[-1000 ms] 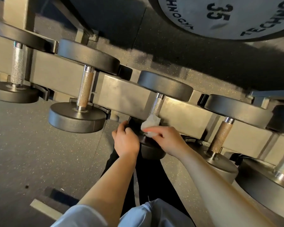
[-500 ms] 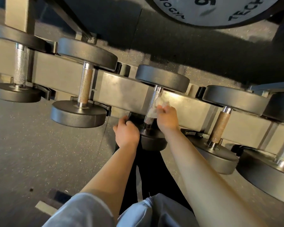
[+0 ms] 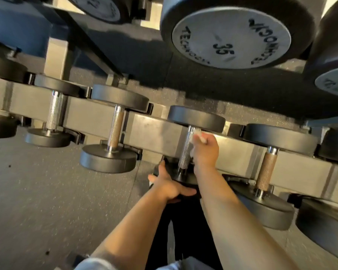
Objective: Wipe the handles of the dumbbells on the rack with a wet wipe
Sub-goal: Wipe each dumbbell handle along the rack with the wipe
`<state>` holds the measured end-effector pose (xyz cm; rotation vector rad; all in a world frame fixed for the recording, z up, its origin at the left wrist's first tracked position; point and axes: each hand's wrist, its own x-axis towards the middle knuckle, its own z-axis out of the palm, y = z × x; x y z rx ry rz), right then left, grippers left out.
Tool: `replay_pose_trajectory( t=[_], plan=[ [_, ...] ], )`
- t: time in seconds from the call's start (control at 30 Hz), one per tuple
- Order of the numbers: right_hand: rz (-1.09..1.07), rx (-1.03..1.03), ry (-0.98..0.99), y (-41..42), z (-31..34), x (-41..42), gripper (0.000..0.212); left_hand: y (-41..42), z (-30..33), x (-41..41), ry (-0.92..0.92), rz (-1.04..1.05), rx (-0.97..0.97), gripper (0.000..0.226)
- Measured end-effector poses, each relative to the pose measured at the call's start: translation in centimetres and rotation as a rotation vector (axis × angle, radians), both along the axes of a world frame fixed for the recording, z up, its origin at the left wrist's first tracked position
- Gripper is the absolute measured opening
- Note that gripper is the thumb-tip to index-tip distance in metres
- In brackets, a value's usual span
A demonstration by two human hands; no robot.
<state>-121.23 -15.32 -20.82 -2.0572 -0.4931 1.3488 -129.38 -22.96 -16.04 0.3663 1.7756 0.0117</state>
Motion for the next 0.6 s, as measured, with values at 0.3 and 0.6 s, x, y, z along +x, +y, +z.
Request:
replay_pose_trajectory(
  t=[0.3,0.6],
  plan=[
    [0.045,-0.095,-0.020,1.7,1.4,1.7,0.018,0.4,-0.4,-0.4,-0.033,-0.012,0.027,0.134],
    [0.238,-0.036,-0.273,0.6,0.8,0.6,0.011,-0.1,-1.3,-0.3,-0.032,0.086,0.049,0.135]
  ],
)
